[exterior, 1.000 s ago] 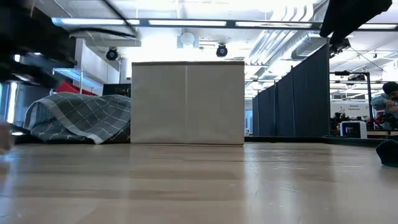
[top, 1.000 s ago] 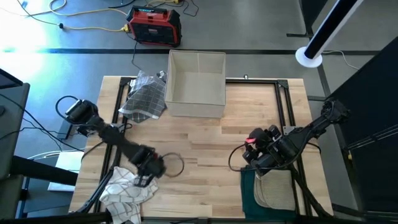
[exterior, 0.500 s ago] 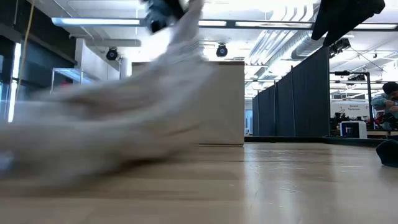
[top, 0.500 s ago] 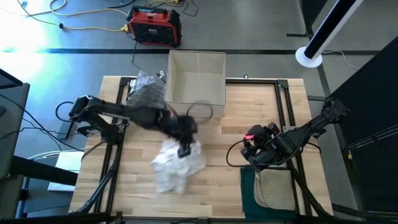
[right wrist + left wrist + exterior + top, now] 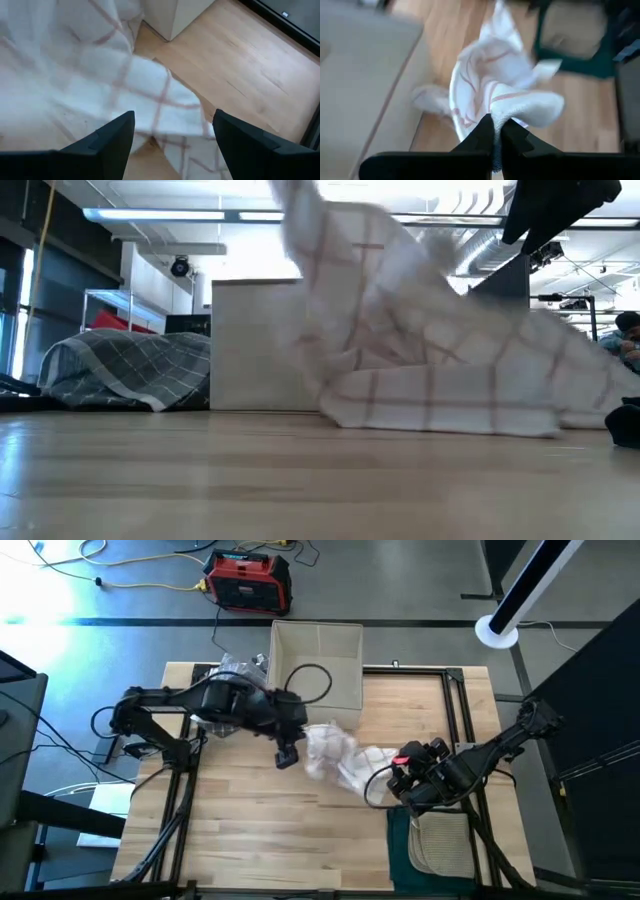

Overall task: Fold towel
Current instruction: Fold the white patterned towel

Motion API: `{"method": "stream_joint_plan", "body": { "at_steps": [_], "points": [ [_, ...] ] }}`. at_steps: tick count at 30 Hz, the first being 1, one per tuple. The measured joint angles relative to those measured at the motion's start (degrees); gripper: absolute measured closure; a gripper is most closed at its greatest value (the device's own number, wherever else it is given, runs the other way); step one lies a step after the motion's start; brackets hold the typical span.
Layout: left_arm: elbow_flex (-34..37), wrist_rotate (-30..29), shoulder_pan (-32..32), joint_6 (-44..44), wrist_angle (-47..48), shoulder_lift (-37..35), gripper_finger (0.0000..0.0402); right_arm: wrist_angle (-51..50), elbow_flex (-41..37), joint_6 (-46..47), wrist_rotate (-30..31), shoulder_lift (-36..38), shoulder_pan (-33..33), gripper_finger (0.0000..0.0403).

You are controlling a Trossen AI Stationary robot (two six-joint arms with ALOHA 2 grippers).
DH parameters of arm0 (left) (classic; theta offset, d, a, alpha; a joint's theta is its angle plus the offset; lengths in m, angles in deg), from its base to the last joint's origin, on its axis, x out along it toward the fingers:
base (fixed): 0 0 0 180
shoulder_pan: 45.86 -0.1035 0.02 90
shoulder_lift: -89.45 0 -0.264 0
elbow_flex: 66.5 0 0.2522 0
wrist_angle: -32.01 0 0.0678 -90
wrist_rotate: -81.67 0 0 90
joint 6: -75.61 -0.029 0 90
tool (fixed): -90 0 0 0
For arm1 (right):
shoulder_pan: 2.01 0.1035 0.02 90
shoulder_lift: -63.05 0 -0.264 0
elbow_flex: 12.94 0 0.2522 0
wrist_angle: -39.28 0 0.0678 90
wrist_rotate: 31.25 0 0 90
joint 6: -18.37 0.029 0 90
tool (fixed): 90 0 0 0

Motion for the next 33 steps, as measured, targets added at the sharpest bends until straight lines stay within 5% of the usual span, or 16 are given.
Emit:
{"method": "stream_joint_plan", "body": {
  "at_steps": [8,12,22,33],
  "points": [
    [7.31,2.89,2.01,3.31,12.04,0.38,0.0401,0.00,0.00,-0.09,-0.25,0.00,0.00,0.0149],
    [11.50,3.65,2.75,4.56,10.92,0.42,0.0401,1.44,0.00,-2.96,-0.35,0.00,0.00,0.0149],
    [10.74,8.41,4.81,-2.12,-7.85,0.38,0.0401,29.84,0.00,-34.32,0.56,0.00,-1.86,0.0149],
    [0.74,9.39,3.87,-13.27,-9.35,0.20,0.0401,60.67,0.00,-62.49,-0.11,-0.32,-9.44,0.0149]
  ]
}}
